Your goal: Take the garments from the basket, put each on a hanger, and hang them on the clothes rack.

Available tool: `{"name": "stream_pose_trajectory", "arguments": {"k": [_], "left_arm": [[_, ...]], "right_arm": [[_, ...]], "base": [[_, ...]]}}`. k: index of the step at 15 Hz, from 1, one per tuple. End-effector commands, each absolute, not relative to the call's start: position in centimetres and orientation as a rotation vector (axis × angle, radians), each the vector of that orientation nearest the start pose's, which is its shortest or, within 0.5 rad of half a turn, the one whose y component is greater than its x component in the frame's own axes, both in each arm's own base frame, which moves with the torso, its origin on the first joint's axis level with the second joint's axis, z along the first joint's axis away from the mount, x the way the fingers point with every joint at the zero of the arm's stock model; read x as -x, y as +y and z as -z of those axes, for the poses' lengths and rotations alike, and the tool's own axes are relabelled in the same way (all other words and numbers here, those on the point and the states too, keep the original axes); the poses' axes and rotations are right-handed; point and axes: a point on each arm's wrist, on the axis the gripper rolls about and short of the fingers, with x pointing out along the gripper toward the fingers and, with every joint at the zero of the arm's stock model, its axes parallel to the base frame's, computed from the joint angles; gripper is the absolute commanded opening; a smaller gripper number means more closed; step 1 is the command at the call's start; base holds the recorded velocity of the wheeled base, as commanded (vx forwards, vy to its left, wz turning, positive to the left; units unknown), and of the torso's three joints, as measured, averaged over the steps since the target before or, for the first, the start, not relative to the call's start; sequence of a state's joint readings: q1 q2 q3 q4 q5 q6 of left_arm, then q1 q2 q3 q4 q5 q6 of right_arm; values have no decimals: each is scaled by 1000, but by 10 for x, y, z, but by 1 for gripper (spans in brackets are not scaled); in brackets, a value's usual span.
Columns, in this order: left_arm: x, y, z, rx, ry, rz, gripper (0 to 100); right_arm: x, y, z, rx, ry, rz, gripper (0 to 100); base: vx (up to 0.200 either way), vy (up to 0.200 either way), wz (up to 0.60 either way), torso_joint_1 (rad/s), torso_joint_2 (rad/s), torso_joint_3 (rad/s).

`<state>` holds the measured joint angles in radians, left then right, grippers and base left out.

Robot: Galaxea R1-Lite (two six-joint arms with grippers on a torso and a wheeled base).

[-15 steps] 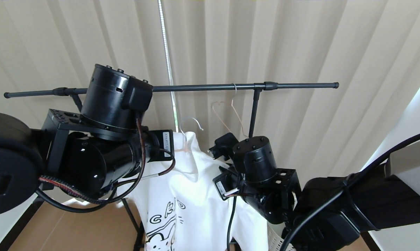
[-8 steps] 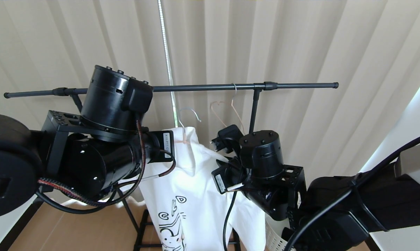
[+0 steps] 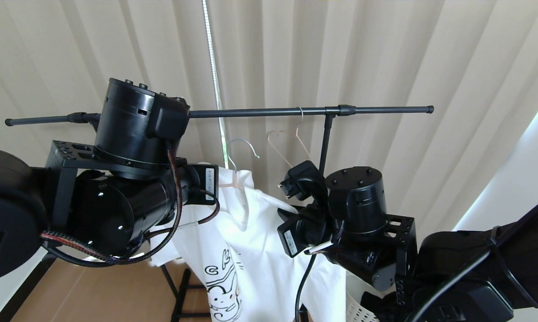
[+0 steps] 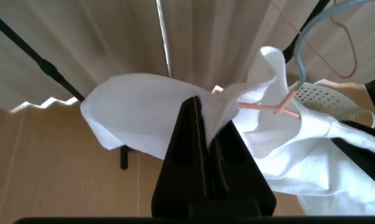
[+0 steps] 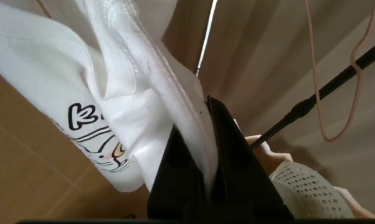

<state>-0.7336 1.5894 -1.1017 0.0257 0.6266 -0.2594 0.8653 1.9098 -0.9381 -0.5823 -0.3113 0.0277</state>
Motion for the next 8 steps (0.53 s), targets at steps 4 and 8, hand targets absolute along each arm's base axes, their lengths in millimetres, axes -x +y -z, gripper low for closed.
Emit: {"name": "stream_pose_trajectory", "arguments": {"k": [4, 8], "left_arm": [[-210, -184, -228, -165, 376, 92, 0], [-207, -188, -221, -185, 308, 132, 0]], "right_arm": [[-237, 269, -156, 152, 298, -548, 0], [-241, 272, -159, 119, 291, -538, 0]], "base": [[0, 0, 0, 0, 0, 0], [0, 0, 0, 0, 0, 0]]}}
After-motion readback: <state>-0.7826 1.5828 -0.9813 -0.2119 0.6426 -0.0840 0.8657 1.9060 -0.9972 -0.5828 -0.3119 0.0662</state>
